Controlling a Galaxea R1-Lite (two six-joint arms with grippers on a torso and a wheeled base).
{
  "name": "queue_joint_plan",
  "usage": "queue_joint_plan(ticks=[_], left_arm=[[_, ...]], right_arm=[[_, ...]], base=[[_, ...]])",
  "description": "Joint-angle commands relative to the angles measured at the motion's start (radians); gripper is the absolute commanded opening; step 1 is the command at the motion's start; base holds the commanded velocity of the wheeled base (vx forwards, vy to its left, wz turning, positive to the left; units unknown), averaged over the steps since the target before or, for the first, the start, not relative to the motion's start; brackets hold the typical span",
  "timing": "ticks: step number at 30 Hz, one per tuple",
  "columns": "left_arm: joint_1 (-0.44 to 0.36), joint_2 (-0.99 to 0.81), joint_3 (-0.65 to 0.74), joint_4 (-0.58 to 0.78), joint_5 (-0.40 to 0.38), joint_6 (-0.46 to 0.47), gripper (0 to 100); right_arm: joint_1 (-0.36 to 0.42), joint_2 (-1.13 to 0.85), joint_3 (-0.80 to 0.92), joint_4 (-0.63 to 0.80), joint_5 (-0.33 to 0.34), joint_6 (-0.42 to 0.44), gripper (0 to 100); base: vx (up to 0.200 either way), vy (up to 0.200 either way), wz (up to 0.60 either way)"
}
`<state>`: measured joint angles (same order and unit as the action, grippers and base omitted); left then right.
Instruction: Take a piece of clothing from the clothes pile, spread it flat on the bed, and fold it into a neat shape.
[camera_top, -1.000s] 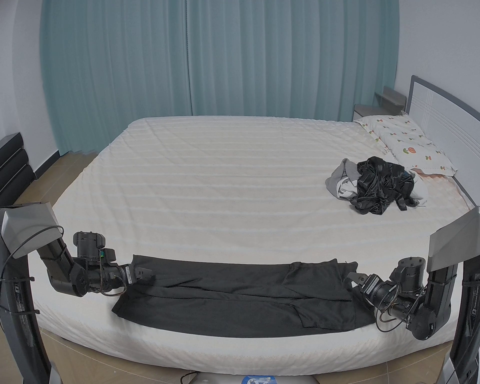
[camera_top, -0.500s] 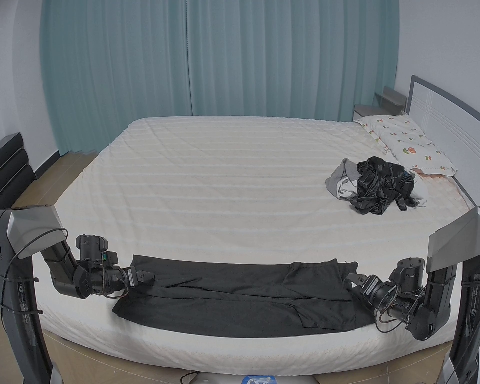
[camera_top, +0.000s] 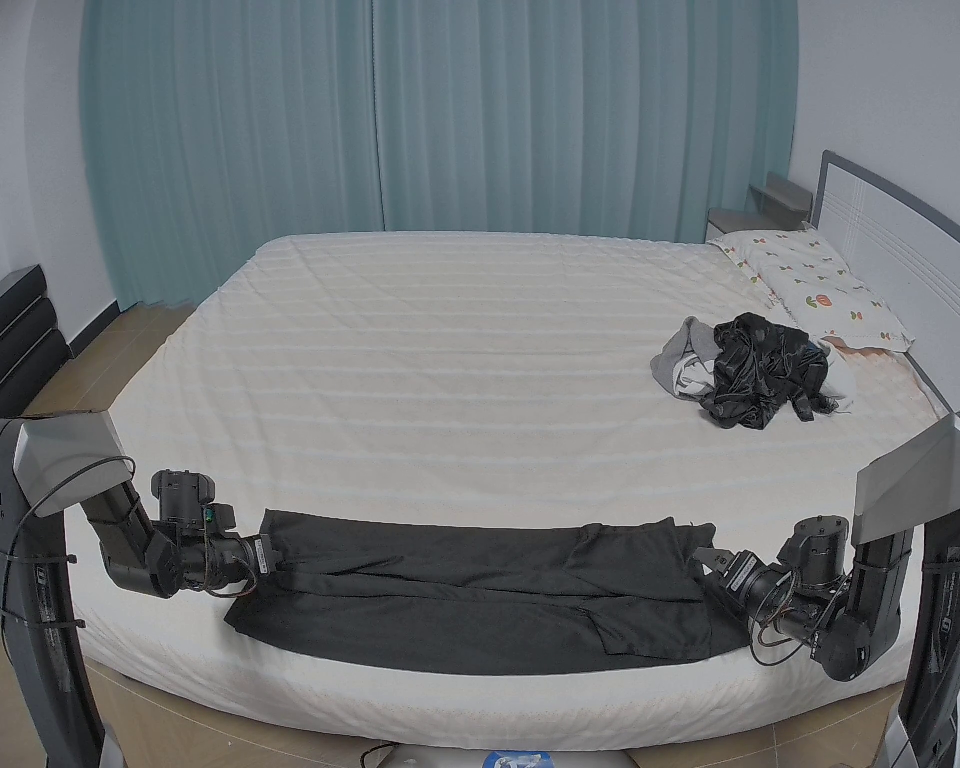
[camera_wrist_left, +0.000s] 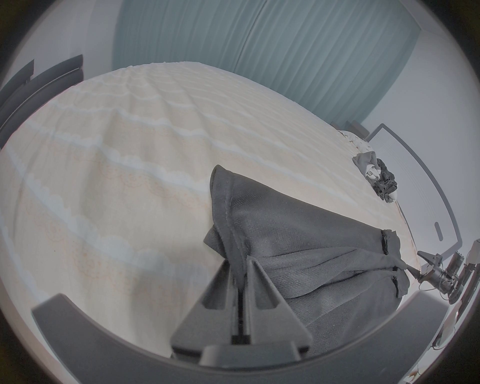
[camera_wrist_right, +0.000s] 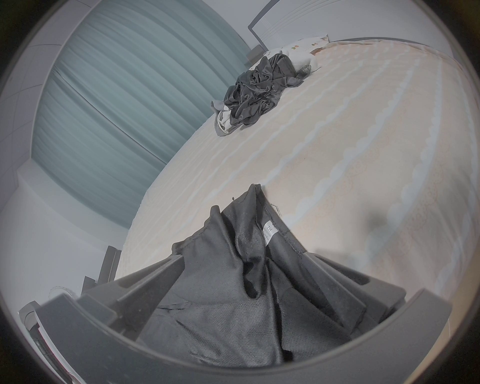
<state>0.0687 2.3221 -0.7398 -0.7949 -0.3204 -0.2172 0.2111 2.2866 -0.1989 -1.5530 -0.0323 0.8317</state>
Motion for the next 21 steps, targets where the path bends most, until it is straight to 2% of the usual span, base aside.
queue_joint_plan(ticks=[1,13,16,21], left_arm=[[0.005,-0.013,0.002,0.0,0.0,-0.001,0],[0.005,-0.01,-0.003,0.0,-0.008,-0.01,0],[0.005,-0.009,-0.006,-0.001,-0.008,-0.011,0],[-0.001,-0.012,-0.023,-0.001,0.003,-0.042,0]], right_arm=[[0.001,-0.006,0.001,-0.009,0.0,0.001,100],[-0.001,-0.007,0.001,-0.009,-0.001,0.001,100],[-0.001,-0.007,0.0,-0.009,-0.001,0.0,100],[-0.001,-0.009,0.0,-0.009,-0.001,0.001,100]], base=[[0.0,0.0,0.0],[0.0,0.0,0.0],[-0.2,0.0,0.0],[0.0,0.0,0.0]])
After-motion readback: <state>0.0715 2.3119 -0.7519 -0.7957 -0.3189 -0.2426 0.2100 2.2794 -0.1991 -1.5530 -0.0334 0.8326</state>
